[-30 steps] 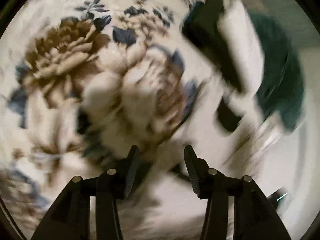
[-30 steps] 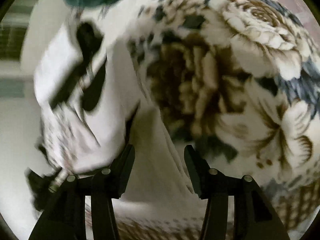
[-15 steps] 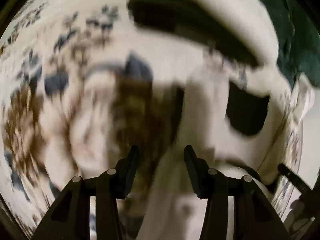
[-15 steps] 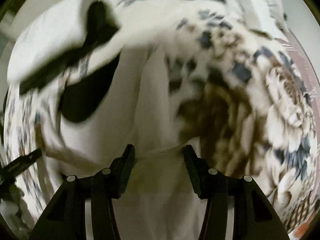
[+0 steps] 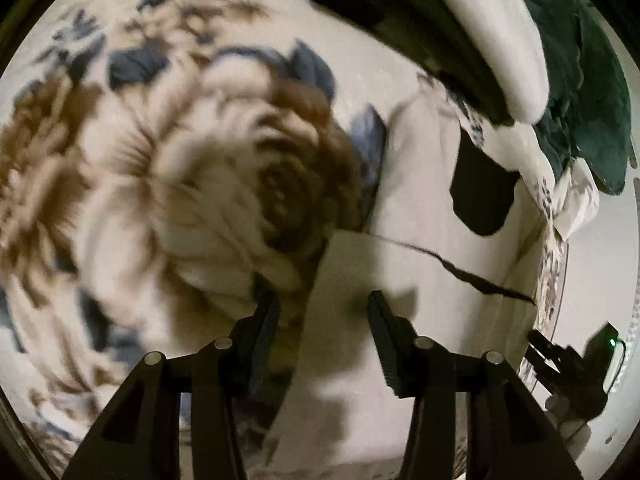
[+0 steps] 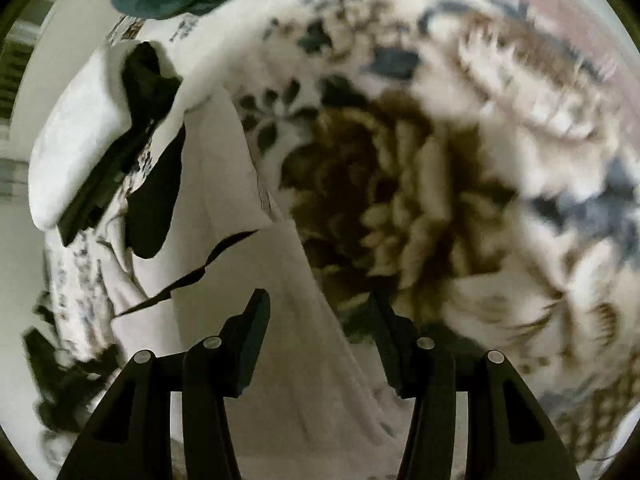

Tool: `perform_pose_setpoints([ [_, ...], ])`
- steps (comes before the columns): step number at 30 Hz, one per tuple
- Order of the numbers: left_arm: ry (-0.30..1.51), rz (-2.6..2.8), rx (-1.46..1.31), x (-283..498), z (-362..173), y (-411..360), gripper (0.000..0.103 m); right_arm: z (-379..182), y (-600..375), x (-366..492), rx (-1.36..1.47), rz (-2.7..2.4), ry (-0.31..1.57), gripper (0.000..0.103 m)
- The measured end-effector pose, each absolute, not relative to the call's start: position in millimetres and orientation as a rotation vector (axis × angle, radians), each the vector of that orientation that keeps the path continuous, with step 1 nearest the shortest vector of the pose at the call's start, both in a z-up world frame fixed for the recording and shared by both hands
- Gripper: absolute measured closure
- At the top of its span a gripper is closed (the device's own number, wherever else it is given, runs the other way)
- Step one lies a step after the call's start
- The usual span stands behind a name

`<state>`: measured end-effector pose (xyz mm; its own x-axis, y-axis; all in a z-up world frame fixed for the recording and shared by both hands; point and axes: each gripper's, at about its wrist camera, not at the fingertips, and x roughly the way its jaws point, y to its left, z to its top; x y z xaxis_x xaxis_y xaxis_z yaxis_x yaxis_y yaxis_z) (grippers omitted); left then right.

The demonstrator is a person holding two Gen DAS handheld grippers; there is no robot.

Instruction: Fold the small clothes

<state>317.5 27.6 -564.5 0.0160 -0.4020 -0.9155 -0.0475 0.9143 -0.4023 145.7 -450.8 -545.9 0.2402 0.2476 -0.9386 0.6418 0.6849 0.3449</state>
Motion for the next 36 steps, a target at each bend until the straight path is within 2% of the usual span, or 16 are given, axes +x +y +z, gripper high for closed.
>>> perform_pose_setpoints([
  [1,1.518,-0.287,-0.339,314,-566,23,0.069,-554,-452,146,0.868,-0.294,1.338,0.06],
  [2,1.504,-0.283,-0.314,311,-569,21,0.096,-561,-452,146,0.894,-0.286,1.344,0.091],
  [3,1.517,-0.271,-0.29,311,-575,17,0.1,-565,-452,147,0.898,-0.285,1.356,0.097],
  [10,1.545,-0.165,-0.324,331,-563,27,0.098,-568,-473,161,0.834,-0.368,1.449,0.099],
  [13,1.489,-0.226,-0.327,351,-536,13,0.086,-547,-478,176,0.853,-0.278,1.394,0.097],
  [14,1.467,-0.26,-0.324,361,-529,5,0.068,-538,-480,183,0.859,-0.253,1.349,0.09],
  [15,1.454,-0.276,-0.322,367,-526,-1,0.046,-531,-483,188,0.867,-0.236,1.309,0.083],
  [17,1.425,-0.289,-0.3,386,-523,-14,0.042,-522,-489,202,0.911,-0.196,1.21,0.049],
  [18,1.42,-0.297,-0.278,399,-526,-25,0.042,-520,-491,211,0.913,-0.182,1.175,0.04],
  [26,1.486,-0.324,0.006,465,-585,-93,0.043,-550,-487,317,0.749,-0.127,1.303,0.039],
  [28,1.453,-0.348,0.056,469,-587,-102,0.06,-558,-480,338,0.651,-0.111,1.35,0.039],
  [29,1.444,-0.369,0.062,469,-587,-105,0.09,-568,-474,352,0.598,-0.089,1.4,0.039],
  [30,1.45,-0.381,0.059,469,-587,-107,0.096,-576,-467,361,0.562,-0.072,1.445,0.04],
  [31,1.444,-0.391,0.054,468,-585,-108,0.096,-584,-460,368,0.53,-0.048,1.485,0.044],
  [33,1.415,-0.401,0.054,463,-578,-106,0.097,-586,-449,373,0.459,-0.034,1.504,0.093],
  [36,1.357,-0.399,0.018,451,-555,-95,0.097,-571,-441,368,0.436,-0.022,1.458,0.098],
])
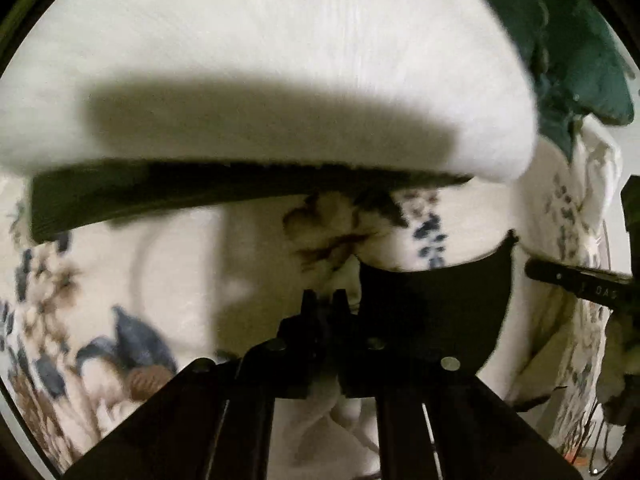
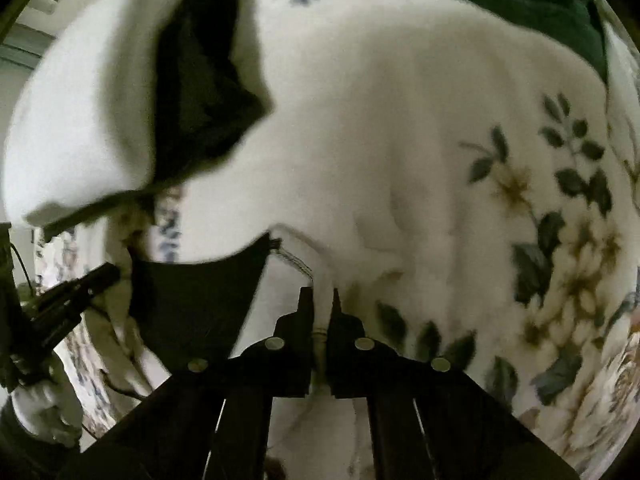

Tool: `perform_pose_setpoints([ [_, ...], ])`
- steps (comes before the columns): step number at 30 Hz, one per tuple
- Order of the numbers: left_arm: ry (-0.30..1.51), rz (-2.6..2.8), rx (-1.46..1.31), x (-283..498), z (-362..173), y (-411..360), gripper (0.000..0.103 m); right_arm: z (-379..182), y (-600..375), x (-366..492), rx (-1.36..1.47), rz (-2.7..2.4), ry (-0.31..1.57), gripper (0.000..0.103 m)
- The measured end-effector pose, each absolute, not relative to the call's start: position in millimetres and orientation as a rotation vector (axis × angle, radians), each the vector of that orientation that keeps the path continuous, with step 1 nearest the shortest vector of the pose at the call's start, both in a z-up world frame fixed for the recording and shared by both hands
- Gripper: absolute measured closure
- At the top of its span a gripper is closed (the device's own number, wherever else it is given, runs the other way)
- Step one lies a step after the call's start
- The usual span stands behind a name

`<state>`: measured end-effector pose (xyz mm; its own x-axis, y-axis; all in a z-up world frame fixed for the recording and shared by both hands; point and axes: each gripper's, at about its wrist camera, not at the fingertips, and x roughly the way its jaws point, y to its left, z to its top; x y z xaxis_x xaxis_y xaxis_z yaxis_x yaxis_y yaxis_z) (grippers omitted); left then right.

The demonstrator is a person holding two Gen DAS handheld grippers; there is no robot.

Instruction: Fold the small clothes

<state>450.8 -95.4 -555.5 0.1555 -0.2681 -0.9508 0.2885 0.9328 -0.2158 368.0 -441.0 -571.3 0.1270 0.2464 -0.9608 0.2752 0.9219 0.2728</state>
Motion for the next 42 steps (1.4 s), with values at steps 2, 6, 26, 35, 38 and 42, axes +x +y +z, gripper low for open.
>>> perform_pose_setpoints([
  [2,1.315,-0.399,-0.049,437,-531,-81,0.097,-553,-438,359,0.454,-0.003,1.404,0.099],
  [6,1.249,-0.394,-0.125,403,-492,-57,0.097,-509,-432,320,0.468,0.047,1.298,0.099],
  [26,1.576,-0.202,-0.646,206,-532,58,0.06,-535,-399,95,0.465,0.221,1.582,0.057],
  [35,1.526,-0.198,-0.653,260,-552,26,0.056,-530,-464,77,1.03,-0.041,1.372,0.046],
  [38,1.554,-0.205,-0.686,272,-567,17,0.057,-537,-472,79,1.13,-0.091,1.334,0.046],
  [42,1.543,-0.222,-0.724,263,-549,21,0.057,-537,-464,90,1.154,-0.094,1.293,0.046],
])
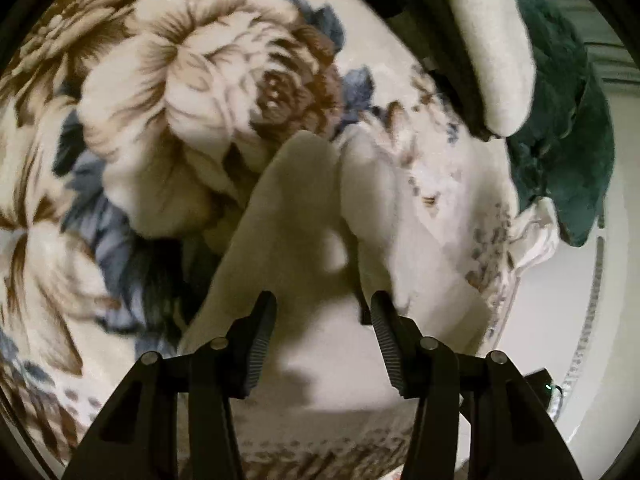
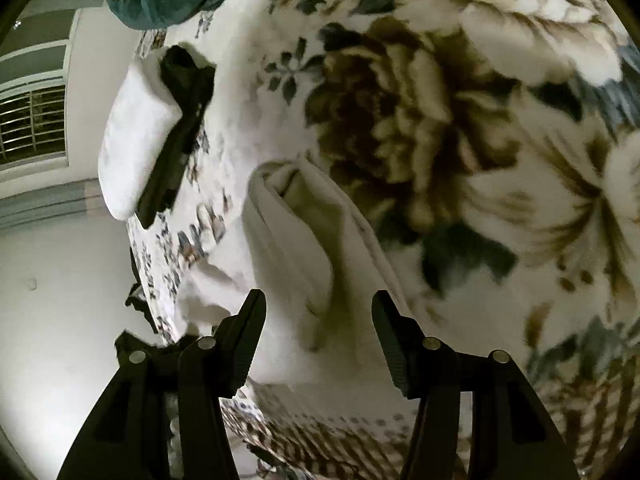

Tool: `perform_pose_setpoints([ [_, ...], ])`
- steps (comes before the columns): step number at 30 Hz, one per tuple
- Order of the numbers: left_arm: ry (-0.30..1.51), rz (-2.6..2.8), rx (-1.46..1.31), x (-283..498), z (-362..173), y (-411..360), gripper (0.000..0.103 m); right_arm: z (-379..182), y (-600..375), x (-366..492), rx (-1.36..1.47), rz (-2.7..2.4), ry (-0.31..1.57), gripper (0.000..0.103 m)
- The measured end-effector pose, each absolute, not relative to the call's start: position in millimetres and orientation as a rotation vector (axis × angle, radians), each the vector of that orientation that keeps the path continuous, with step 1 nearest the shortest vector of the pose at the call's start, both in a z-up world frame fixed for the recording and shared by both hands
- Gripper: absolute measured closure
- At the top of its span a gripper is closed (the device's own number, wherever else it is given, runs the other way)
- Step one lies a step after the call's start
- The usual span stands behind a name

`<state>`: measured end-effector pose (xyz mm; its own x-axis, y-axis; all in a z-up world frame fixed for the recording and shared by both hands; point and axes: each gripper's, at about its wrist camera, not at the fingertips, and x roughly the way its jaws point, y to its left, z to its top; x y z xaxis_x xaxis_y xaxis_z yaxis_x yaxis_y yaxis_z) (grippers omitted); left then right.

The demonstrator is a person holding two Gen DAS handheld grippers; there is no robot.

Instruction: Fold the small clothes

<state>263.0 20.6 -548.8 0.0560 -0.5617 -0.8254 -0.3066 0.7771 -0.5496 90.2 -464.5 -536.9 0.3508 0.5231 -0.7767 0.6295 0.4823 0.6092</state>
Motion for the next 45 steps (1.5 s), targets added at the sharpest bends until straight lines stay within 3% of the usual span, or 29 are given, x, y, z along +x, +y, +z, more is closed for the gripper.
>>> perform_pose_setpoints([
  [5,1.469,-0.178,-0.792,245,-513,44,0.056,-538,-449,108,1.138,-0.087,1.296,0.046],
  [7,1.456,-0.152,-0.806,254,-518,48,0.044,-545,-445,113,1.128,-0.101,1.326,0.046],
  [10,1.466,-0.155,-0.788,282,-541,38,0.042,-553,-441,114,1.12,-0.121,1.345,0.047],
  [11,1.484,-0.171,-0.754,294,-551,29,0.043,-553,-439,114,1.125,-0.122,1.322,0.06],
  [12,1.48,-0.185,-0.732,300,-555,22,0.045,-553,-437,116,1.115,-0.13,1.319,0.081],
  [13,1.461,-0.191,-0.701,305,-556,14,0.051,-554,-436,118,1.1,-0.136,1.329,0.087],
  [14,1.44,-0.2,-0.686,306,-555,9,0.089,-554,-435,120,1.092,-0.139,1.328,0.092],
  [15,1.435,-0.233,-0.674,305,-551,1,0.099,-552,-435,121,1.086,-0.149,1.319,0.095],
  [18,1.384,-0.221,-0.654,292,-535,2,0.099,-547,-442,123,1.093,-0.173,1.286,0.097],
  [23,1.404,-0.113,-0.733,262,-542,34,0.098,-548,-460,123,1.13,-0.208,1.261,0.098],
  [26,1.526,-0.121,-0.765,256,-572,41,0.092,-559,-460,129,1.055,-0.215,1.375,0.097],
  [27,1.554,-0.124,-0.759,255,-574,40,0.083,-561,-458,131,1.021,-0.215,1.415,0.094],
  [28,1.573,-0.128,-0.736,254,-571,41,0.077,-561,-457,133,0.991,-0.215,1.447,0.09],
  [30,1.543,-0.133,-0.675,254,-552,43,0.06,-556,-458,134,0.924,-0.244,1.496,0.059],
  [37,1.356,-0.2,-0.519,290,-490,20,0.055,-498,-458,133,0.871,-0.251,1.233,0.057],
  [40,1.364,-0.254,-0.5,317,-505,-6,0.055,-504,-437,162,0.918,-0.093,1.157,0.057],
  [45,1.444,-0.2,-0.472,341,-566,-13,0.055,-564,-423,203,1.093,-0.031,1.164,0.057],
])
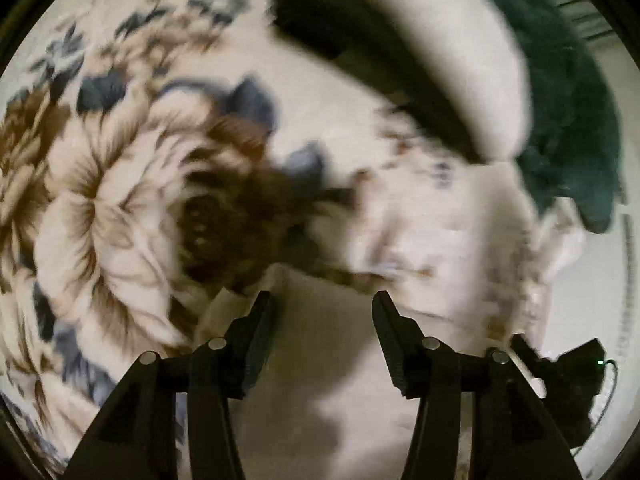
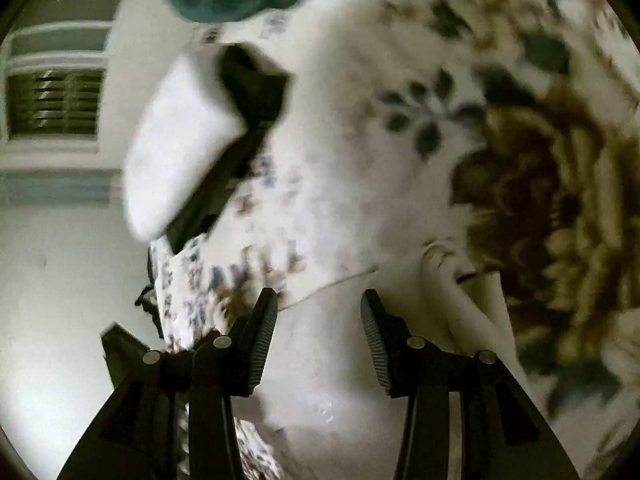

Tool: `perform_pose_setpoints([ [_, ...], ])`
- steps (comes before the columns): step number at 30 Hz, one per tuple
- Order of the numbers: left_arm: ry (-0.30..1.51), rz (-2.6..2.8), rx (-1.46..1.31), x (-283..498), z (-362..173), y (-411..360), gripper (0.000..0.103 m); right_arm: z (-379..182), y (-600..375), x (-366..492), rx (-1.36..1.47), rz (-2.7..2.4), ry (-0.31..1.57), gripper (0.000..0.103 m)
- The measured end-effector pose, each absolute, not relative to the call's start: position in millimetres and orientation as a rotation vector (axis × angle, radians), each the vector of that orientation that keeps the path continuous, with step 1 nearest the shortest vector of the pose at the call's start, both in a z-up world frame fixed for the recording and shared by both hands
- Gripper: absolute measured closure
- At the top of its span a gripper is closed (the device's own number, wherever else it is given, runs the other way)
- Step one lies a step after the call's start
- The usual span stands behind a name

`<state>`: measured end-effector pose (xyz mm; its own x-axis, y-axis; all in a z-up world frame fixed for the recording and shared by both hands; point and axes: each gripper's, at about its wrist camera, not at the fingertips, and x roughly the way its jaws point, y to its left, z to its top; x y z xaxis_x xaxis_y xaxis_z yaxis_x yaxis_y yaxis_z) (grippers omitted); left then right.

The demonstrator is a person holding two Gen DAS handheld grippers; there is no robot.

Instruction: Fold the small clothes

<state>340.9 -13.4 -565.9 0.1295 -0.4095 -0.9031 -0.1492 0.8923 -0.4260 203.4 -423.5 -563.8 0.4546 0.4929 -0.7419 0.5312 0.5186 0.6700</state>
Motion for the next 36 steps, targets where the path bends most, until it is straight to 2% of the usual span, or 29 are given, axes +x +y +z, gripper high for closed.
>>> perform_pose_setpoints([
  [1,1.46,-0.16,-0.47,340,-579,-5,0.055,-573,-428,203,1.117,-0.049,1.154,0.058],
  [3,1.45,-0.166,-0.549,334,-590,11,0.053,-585,-442,195,1.169,-0.089,1.122,0.066],
  [7,1.44,-0.177,-0.555,321,-582,20,0.053,-588,-467,180,1.164,-0.157,1.08,0.072],
  [11,1.453,-0.159,-0.586,310,-574,32,0.052,-582,-491,167,1.117,-0.28,1.121,0.067],
  [13,1.441,-0.172,-0.578,310,-565,35,0.052,-574,-499,161,1.11,-0.291,1.135,0.059],
  [14,1.433,-0.186,-0.572,310,-561,37,0.048,-566,-502,157,1.099,-0.268,1.129,0.051],
  [15,1.428,-0.208,-0.578,310,-558,40,0.039,-563,-504,155,1.094,-0.246,1.132,0.043],
  [17,1.429,-0.272,-0.621,308,-560,47,0.032,-561,-507,151,1.099,-0.184,1.158,0.036],
  [20,1.485,-0.331,-0.718,306,-584,53,0.03,-577,-504,148,1.146,-0.056,1.225,0.032],
  [26,1.537,-0.379,-0.829,307,-615,43,0.029,-627,-479,148,1.22,0.128,1.356,0.032],
  [27,1.54,-0.387,-0.824,307,-617,41,0.026,-630,-475,150,1.224,0.153,1.36,0.032],
  [34,1.539,-0.396,-0.792,309,-614,36,0.026,-641,-454,165,1.236,0.273,1.396,0.032],
  [36,1.516,-0.4,-0.761,307,-611,30,0.029,-642,-448,170,1.225,0.289,1.404,0.035],
])
